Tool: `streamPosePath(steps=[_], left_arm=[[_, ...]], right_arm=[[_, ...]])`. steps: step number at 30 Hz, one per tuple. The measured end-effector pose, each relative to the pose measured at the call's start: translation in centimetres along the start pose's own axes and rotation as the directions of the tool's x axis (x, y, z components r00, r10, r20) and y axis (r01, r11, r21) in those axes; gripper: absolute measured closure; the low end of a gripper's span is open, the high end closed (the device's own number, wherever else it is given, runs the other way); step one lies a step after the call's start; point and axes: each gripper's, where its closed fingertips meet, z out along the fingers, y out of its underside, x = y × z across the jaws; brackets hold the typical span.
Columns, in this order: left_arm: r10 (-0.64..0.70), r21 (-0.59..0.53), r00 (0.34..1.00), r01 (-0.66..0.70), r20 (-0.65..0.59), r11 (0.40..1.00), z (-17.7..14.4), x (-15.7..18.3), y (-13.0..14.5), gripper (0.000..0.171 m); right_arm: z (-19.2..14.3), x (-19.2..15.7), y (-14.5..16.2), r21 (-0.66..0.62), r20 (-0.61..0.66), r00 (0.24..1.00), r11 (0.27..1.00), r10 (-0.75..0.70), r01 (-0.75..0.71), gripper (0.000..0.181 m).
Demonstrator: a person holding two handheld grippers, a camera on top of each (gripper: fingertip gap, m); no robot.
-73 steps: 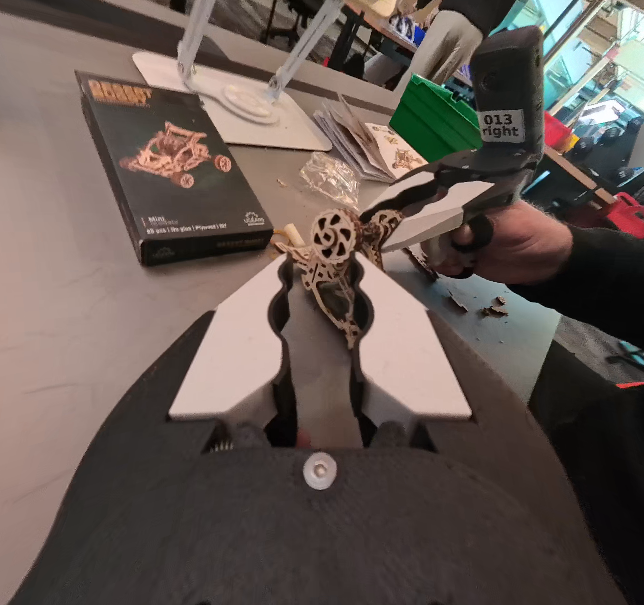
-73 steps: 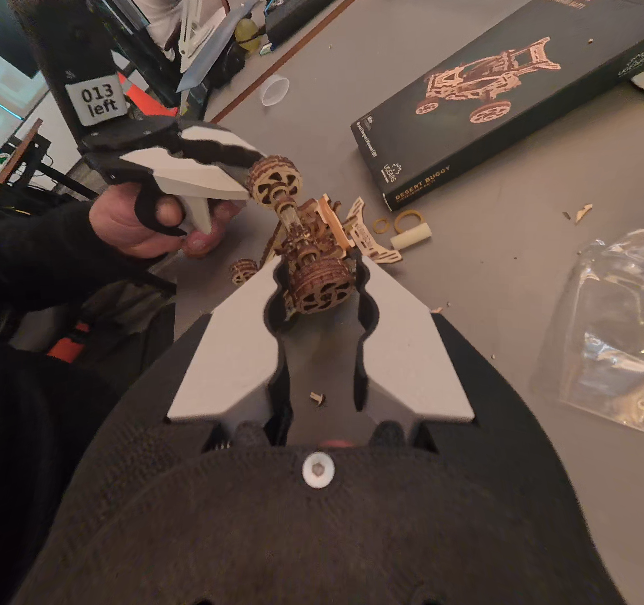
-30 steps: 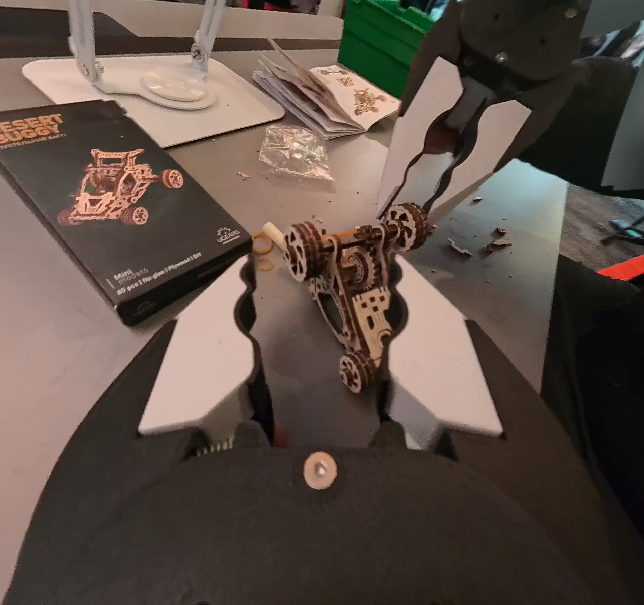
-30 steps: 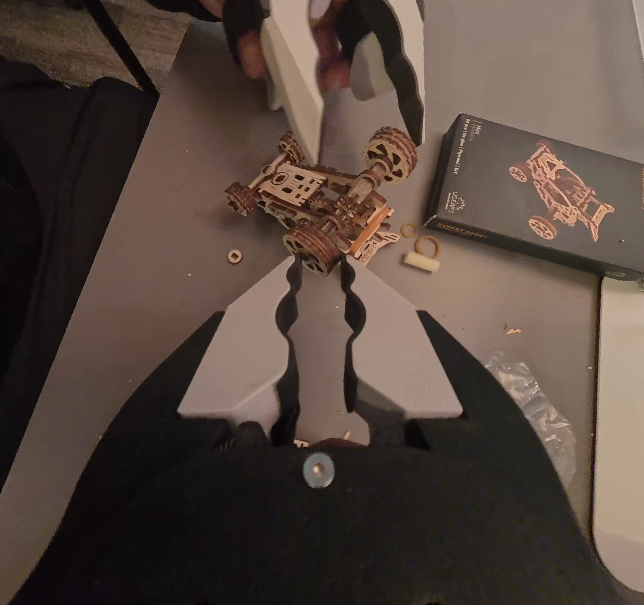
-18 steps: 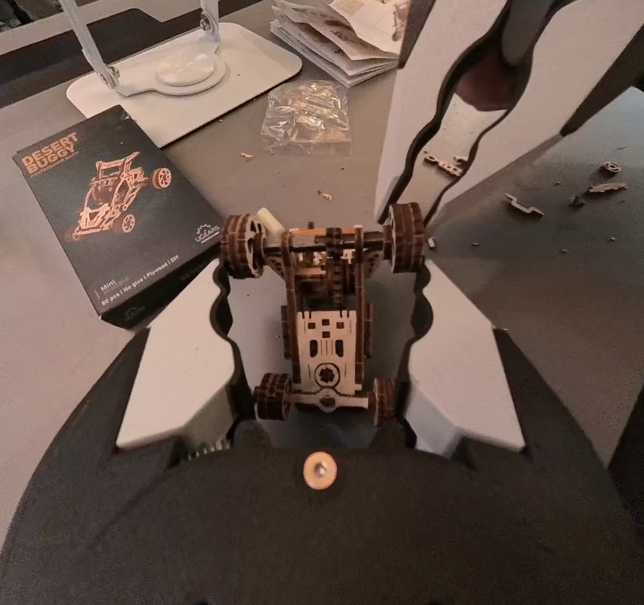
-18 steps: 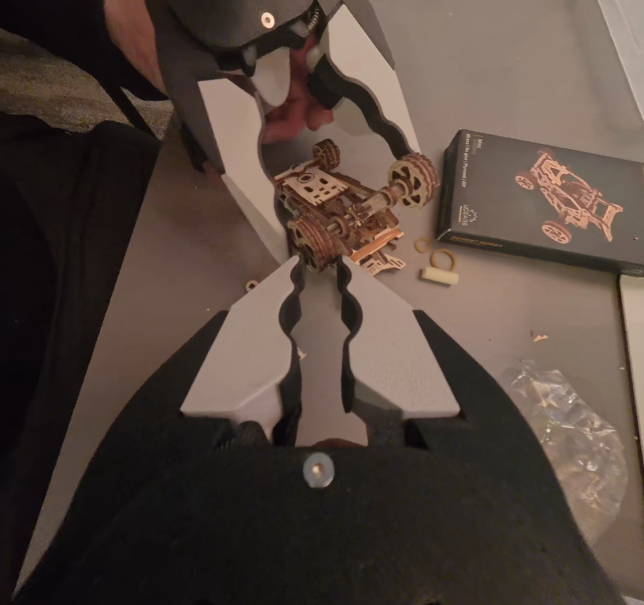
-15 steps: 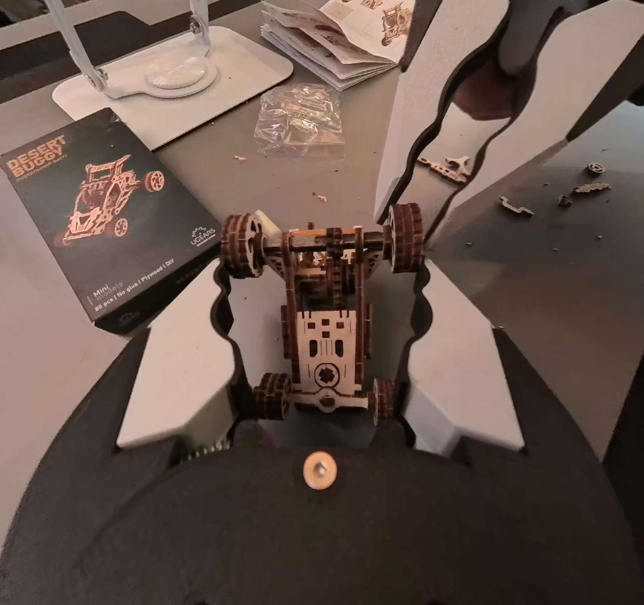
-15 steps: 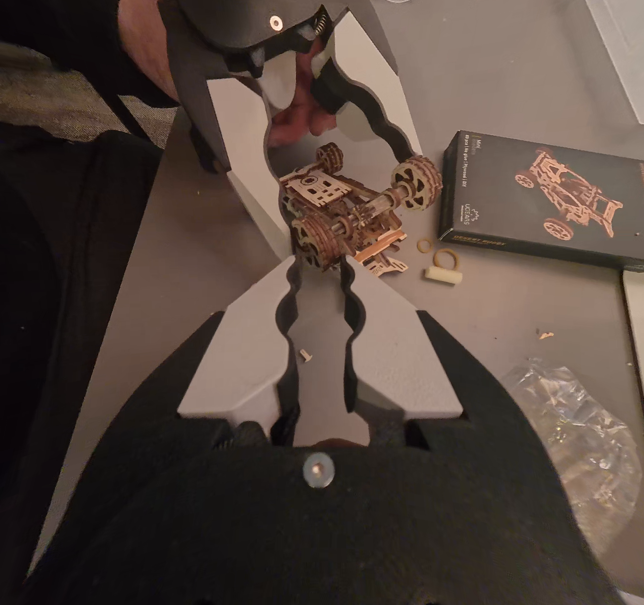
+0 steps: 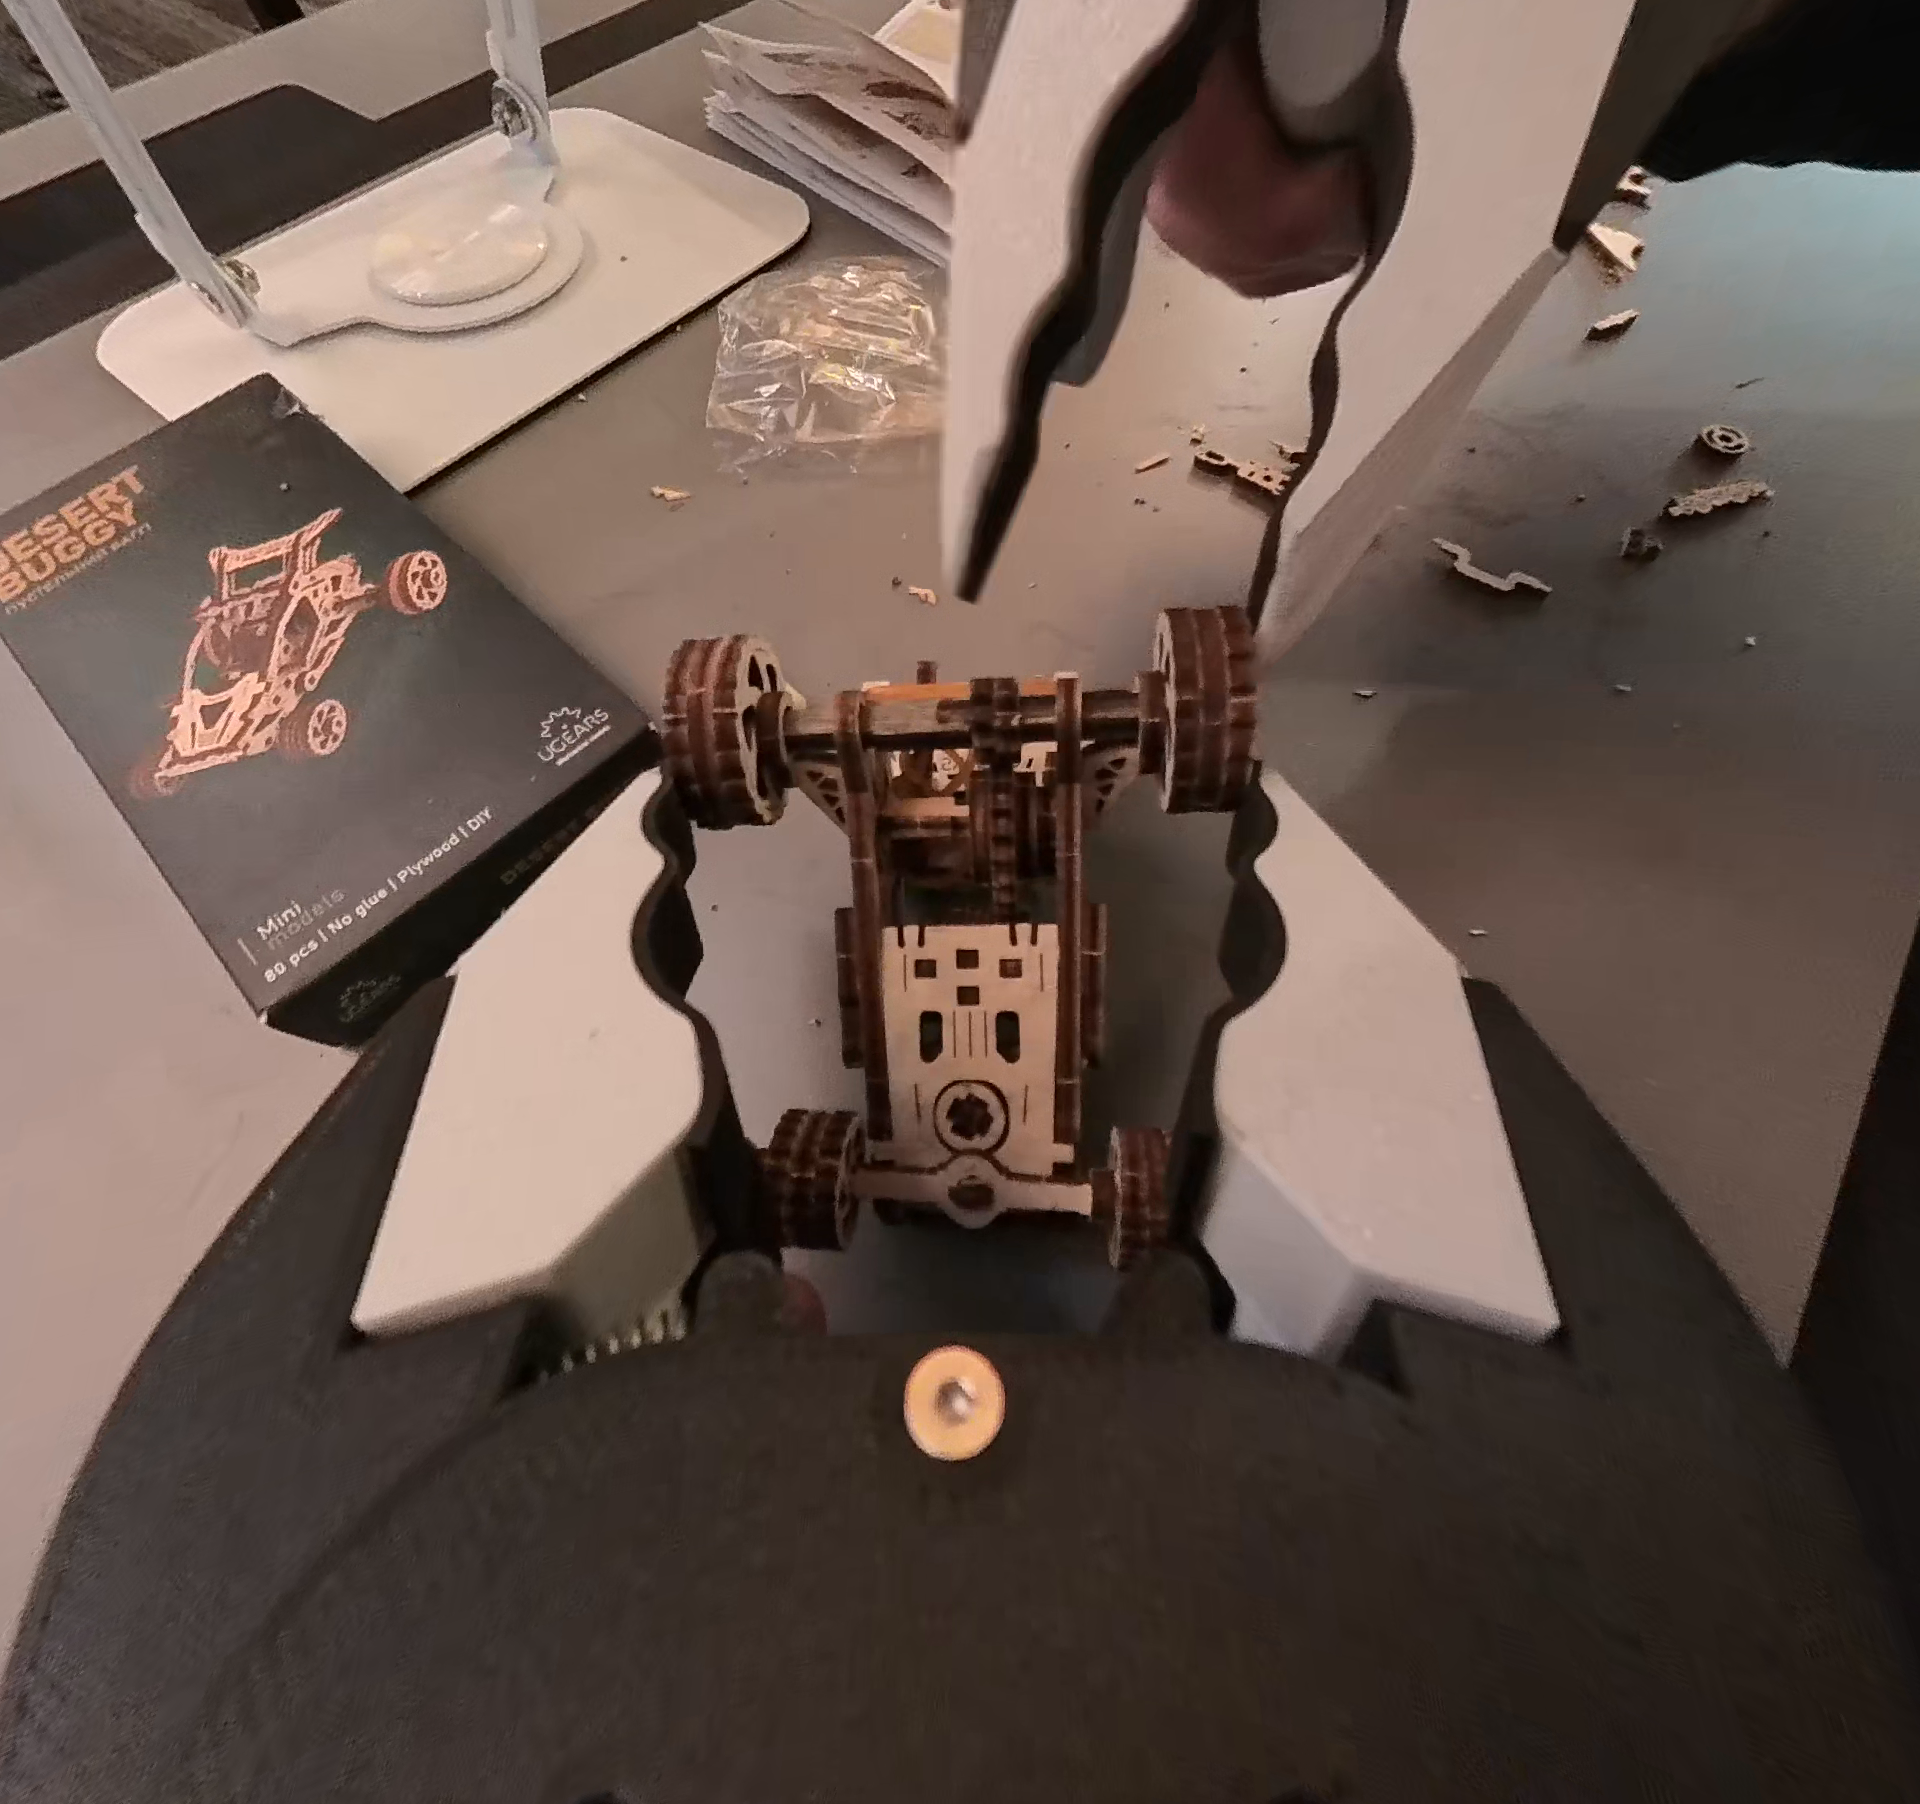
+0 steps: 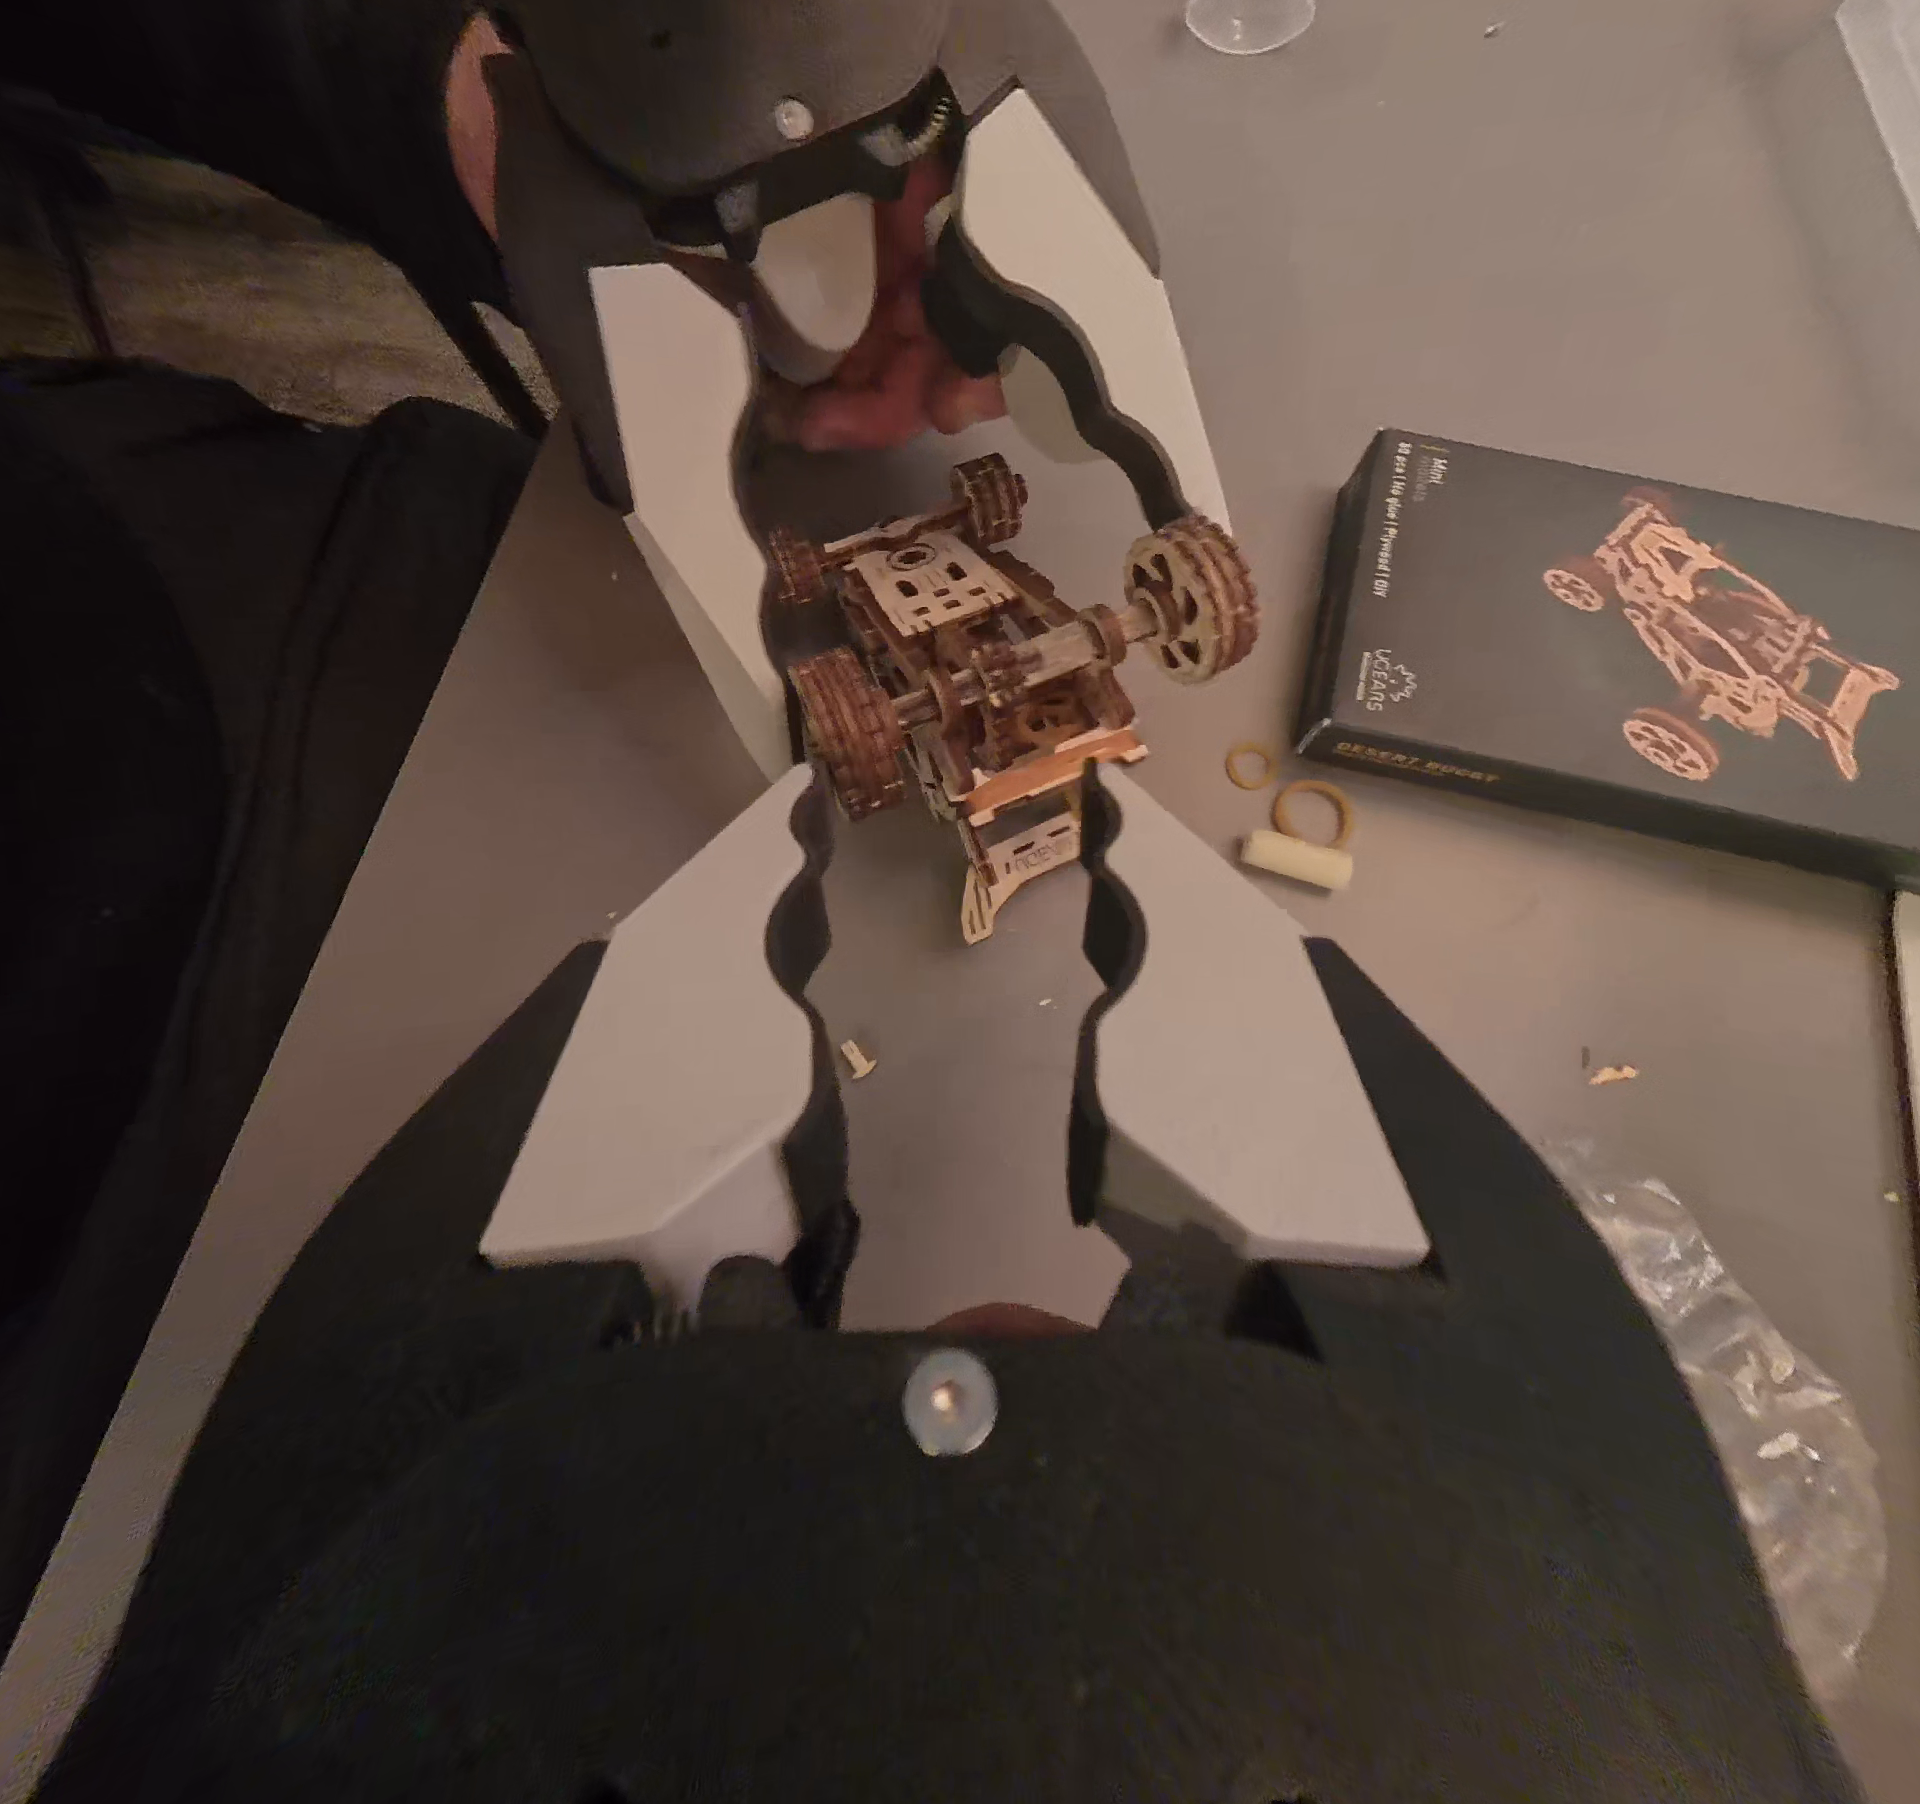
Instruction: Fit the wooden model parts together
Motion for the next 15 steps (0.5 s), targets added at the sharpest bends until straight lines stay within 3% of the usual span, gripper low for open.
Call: streamPosePath(steps=[4,15], left_arm=[[0.027,0.0,1.0,-0.027,0.016,1.0,0.0,-0.2,0.0,0.072],[0.051,0.003,0.998,-0.051,0.033,0.999,0.1,-0.5,0.0,0.074]], right_arm=[[0.2,-1.5,0.1,0.003,0.058,0.997,0.999,-0.043,0.043,0.169],[0.4,-1.4,0.2,0.003,0.077,0.997,1.0,-0.024,0.024,0.171]])
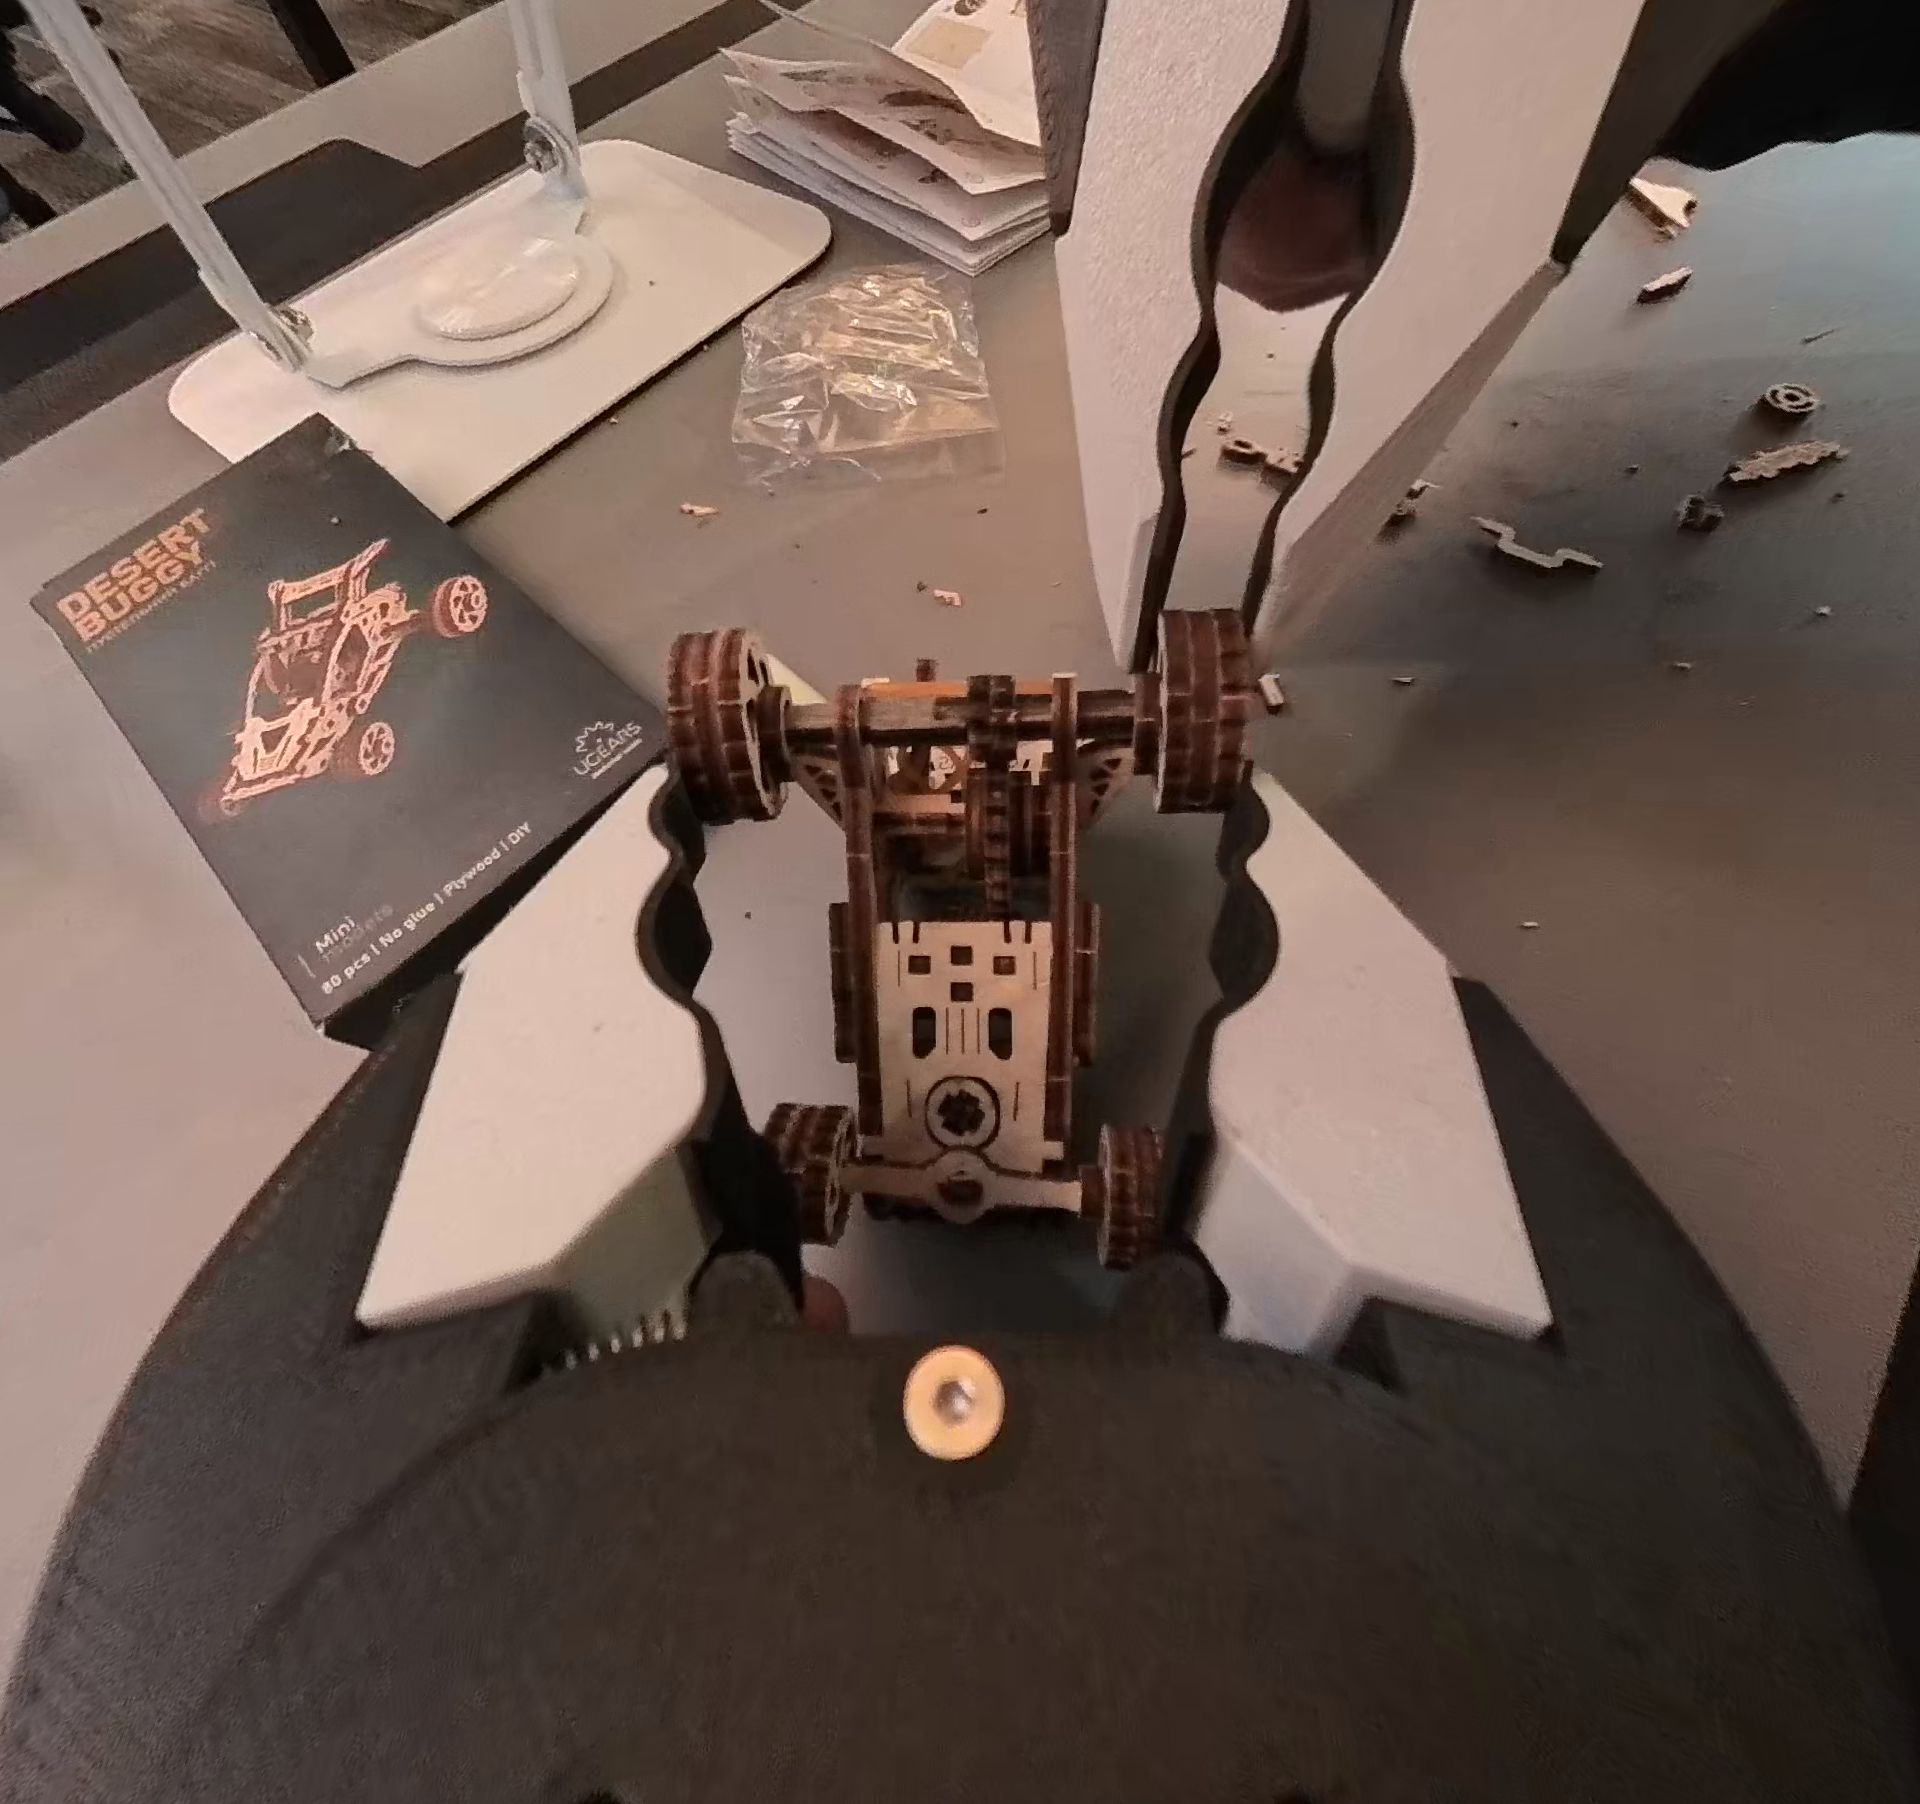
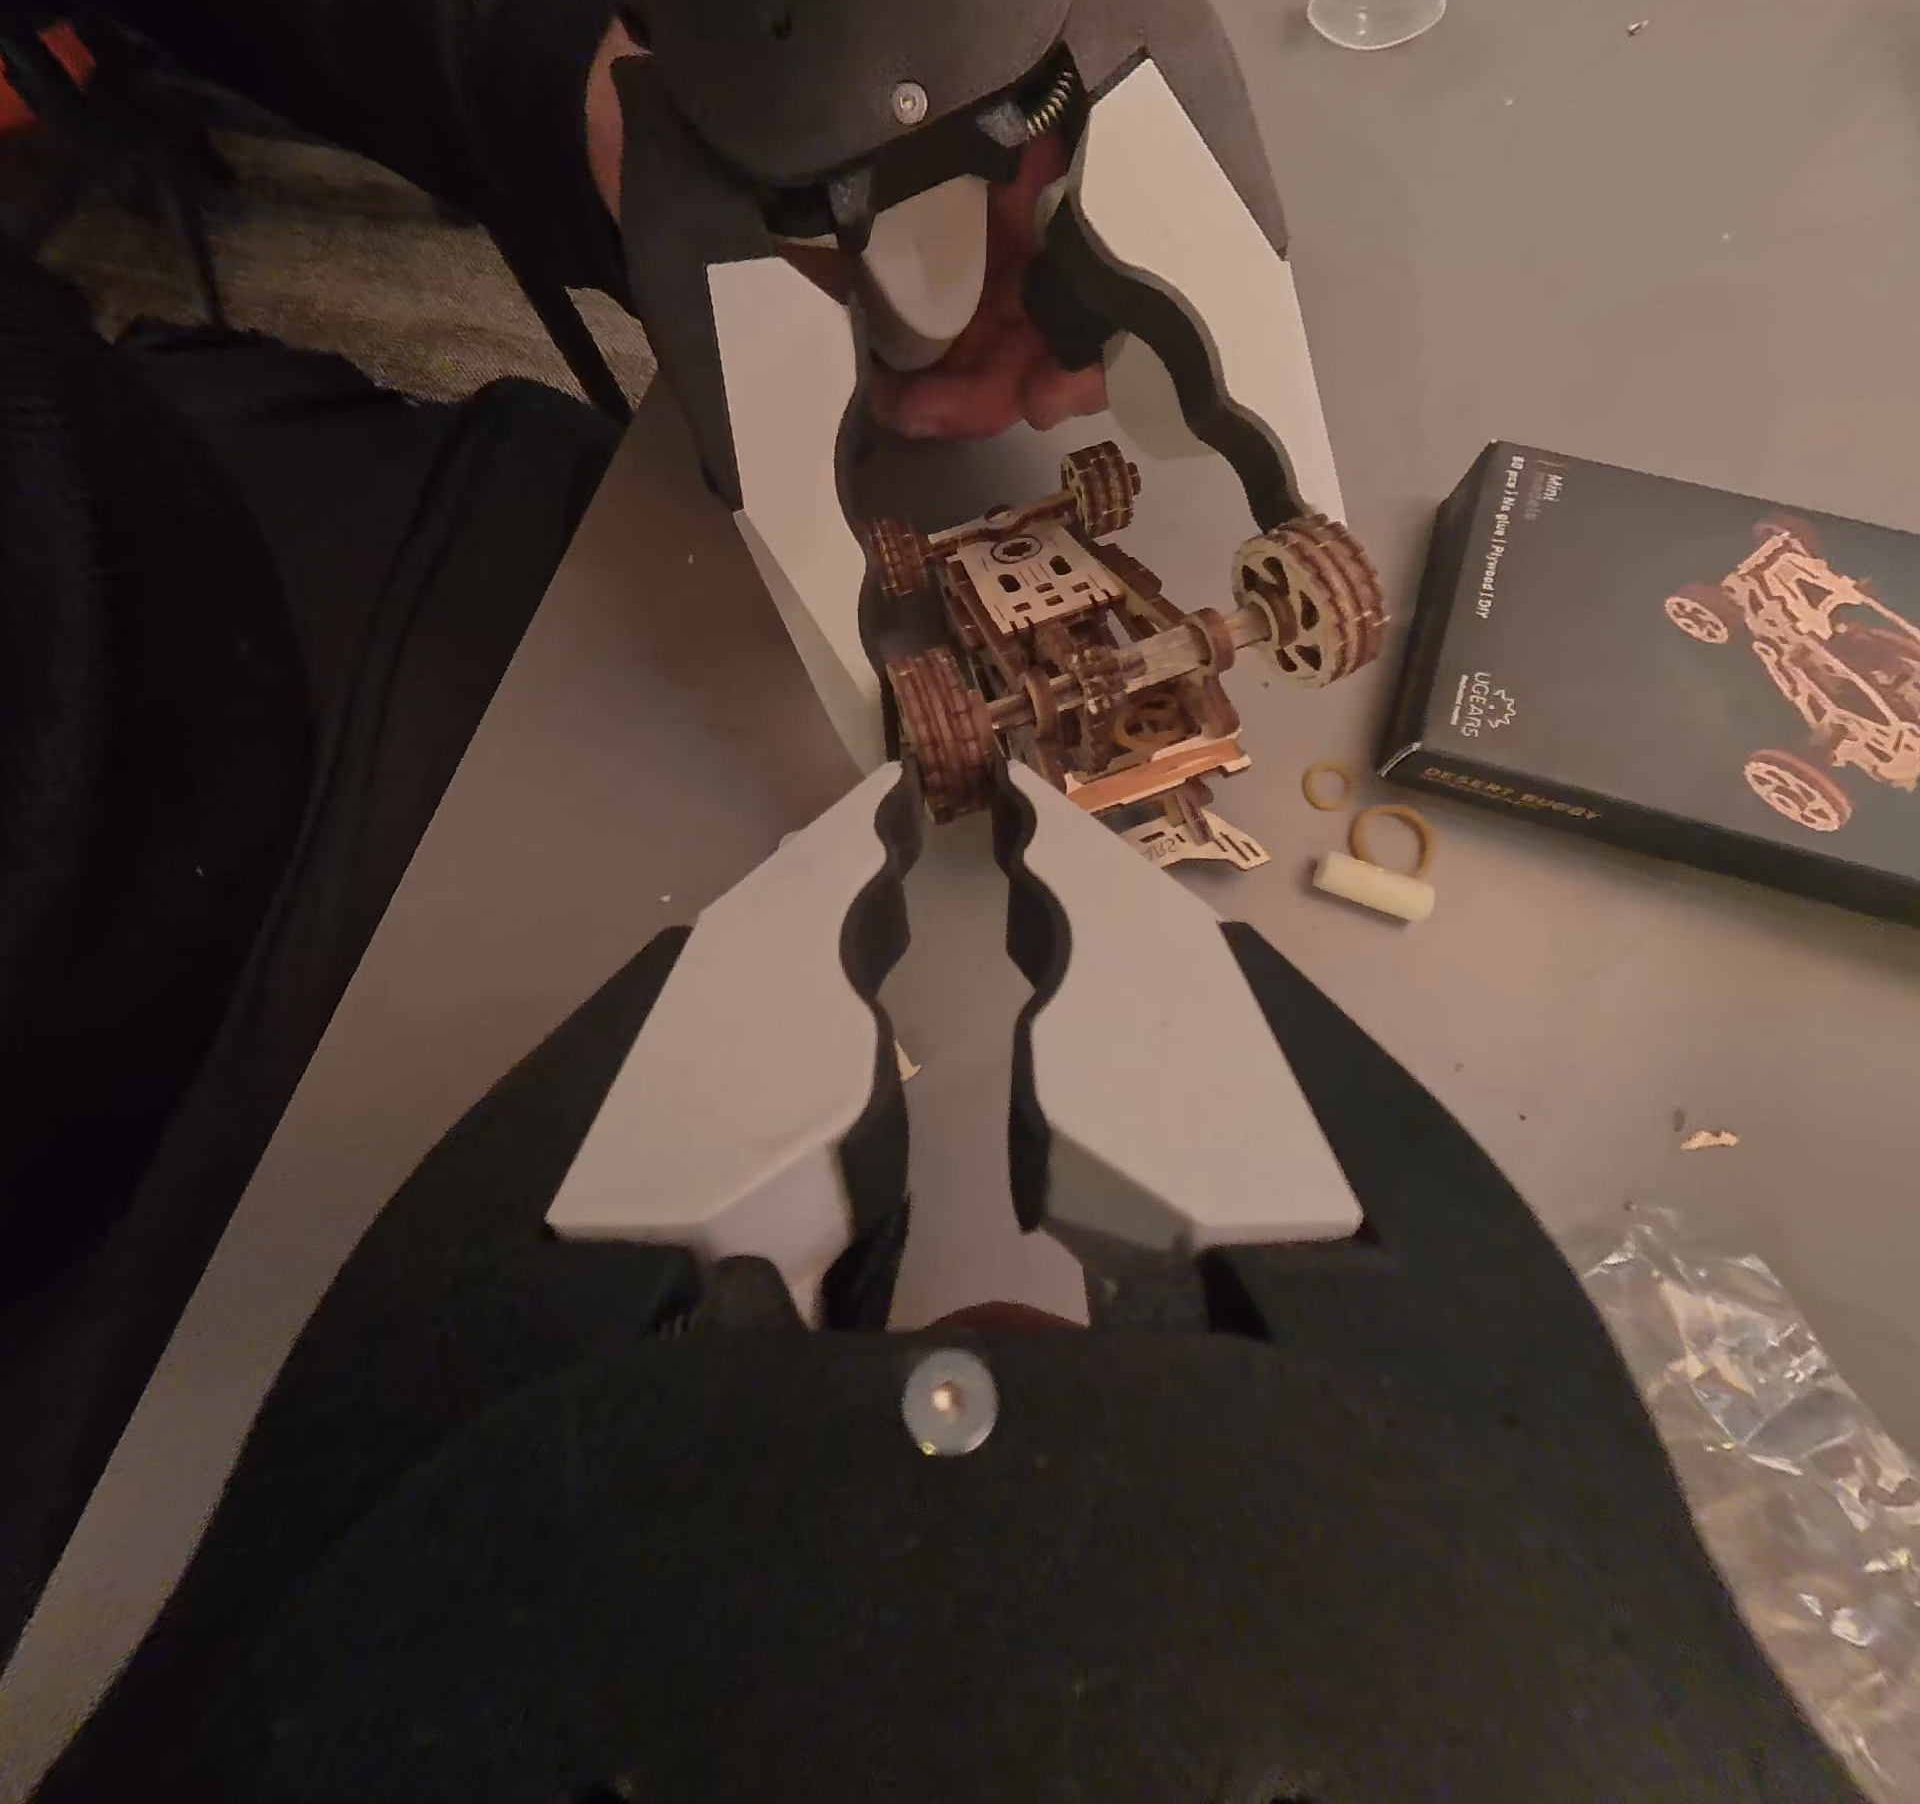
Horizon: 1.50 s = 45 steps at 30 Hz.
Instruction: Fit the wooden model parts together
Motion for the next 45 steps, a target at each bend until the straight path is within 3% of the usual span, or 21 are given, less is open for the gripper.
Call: streamPosePath(steps=[6,14,18,26,30,33,36,40,45], left_arm=[[0.006,-0.028,1.0,-0.006,-0.007,1.0,0.0,-0.2,0.2,0.071],[0.053,-0.036,0.998,-0.054,-0.039,0.998,-0.6,-0.6,-0.3,0.058],[0.071,-0.035,0.994,-0.074,-0.083,0.997,-0.4,-0.2,-0.5,0.072],[0.102,-0.02,0.992,-0.103,-0.069,0.994,-0.3,0.1,-0.6,0.074],[0.273,-0.041,0.961,-0.271,0.043,0.962,-0.5,-0.2,-0.7,0.074],[0.439,-0.074,0.888,-0.433,0.136,0.898,-0.6,-0.2,-0.7,0.073],[0.511,-0.077,0.839,-0.506,0.188,0.859,-0.7,0.0,-0.7,0.073],[0.517,-0.072,0.833,-0.513,0.197,0.855,-0.8,-0.1,-0.7,0.073],[0.522,-0.069,0.832,-0.519,0.188,0.852,-0.9,-0.2,-0.6,0.073]], right_arm=[[-1.1,0.4,-0.1,0.008,-0.028,1.0,1.0,0.009,-0.008,0.153],[-4.7,0.9,1.6,-0.014,-0.121,0.99,0.997,0.074,-0.076,0.153],[-5.0,-0.2,2.0,-0.028,-0.14,0.986,0.995,0.087,-0.092,0.154],[-5.8,-1.8,2.7,-0.015,-0.197,0.967,0.986,0.159,-0.165,0.154],[-5.4,-2.4,2.9,0.018,-0.212,0.957,0.98,0.196,-0.197,0.157],[-5.5,-2.5,3.0,0.033,-0.23,0.952,0.979,0.202,-0.2,0.159],[-5.6,-2.3,3.0,0.045,-0.255,0.947,0.98,0.197,-0.192,0.158],[-5.1,-1.1,2.6,0.03,-0.311,0.939,0.989,0.145,-0.142,0.135],[-2.5,0.6,0.9,-0.087,-0.285,0.955,0.995,-0.079,0.056,0.1]])
